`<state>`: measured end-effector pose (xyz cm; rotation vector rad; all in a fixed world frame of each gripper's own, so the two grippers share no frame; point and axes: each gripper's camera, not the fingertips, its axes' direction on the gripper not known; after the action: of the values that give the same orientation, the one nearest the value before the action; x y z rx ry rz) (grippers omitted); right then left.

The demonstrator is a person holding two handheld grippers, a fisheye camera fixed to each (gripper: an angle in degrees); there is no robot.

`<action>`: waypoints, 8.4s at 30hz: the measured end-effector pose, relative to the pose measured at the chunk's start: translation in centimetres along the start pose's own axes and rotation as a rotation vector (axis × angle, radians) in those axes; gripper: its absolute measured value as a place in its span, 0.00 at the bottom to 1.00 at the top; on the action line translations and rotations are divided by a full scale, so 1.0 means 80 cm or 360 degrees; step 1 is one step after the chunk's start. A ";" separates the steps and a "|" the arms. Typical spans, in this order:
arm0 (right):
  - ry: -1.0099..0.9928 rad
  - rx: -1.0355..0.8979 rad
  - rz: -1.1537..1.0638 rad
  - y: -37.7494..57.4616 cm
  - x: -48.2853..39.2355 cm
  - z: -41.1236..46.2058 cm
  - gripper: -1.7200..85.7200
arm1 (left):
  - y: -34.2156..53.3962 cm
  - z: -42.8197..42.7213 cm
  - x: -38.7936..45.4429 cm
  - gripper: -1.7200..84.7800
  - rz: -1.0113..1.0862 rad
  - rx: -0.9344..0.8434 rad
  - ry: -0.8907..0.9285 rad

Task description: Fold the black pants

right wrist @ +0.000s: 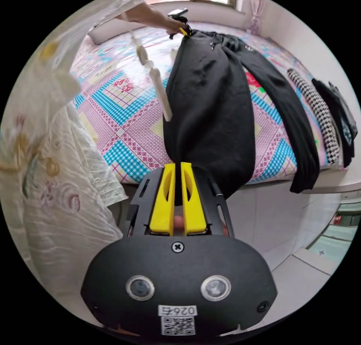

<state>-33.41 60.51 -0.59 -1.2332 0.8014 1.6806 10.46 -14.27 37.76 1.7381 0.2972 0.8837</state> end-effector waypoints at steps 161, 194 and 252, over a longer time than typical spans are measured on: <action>-0.1993 -0.0090 0.0025 -0.015 0.361 -0.830 0.04 | 0.445 -0.821 0.282 0.30 -0.1211 0.0668 0.1889; -0.2389 -0.0116 -0.0379 -0.100 0.474 -0.872 0.06 | 0.461 -0.963 0.230 0.09 -0.1177 0.0726 0.2419; -0.0798 0.0101 -0.0722 -0.088 0.179 -0.768 0.04 | 0.420 -0.790 0.277 0.16 -0.0948 0.0445 0.1334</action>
<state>-4.91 13.72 -32.65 -0.8145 0.2417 1.4763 -25.42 32.22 84.33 1.2995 1.4625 1.1011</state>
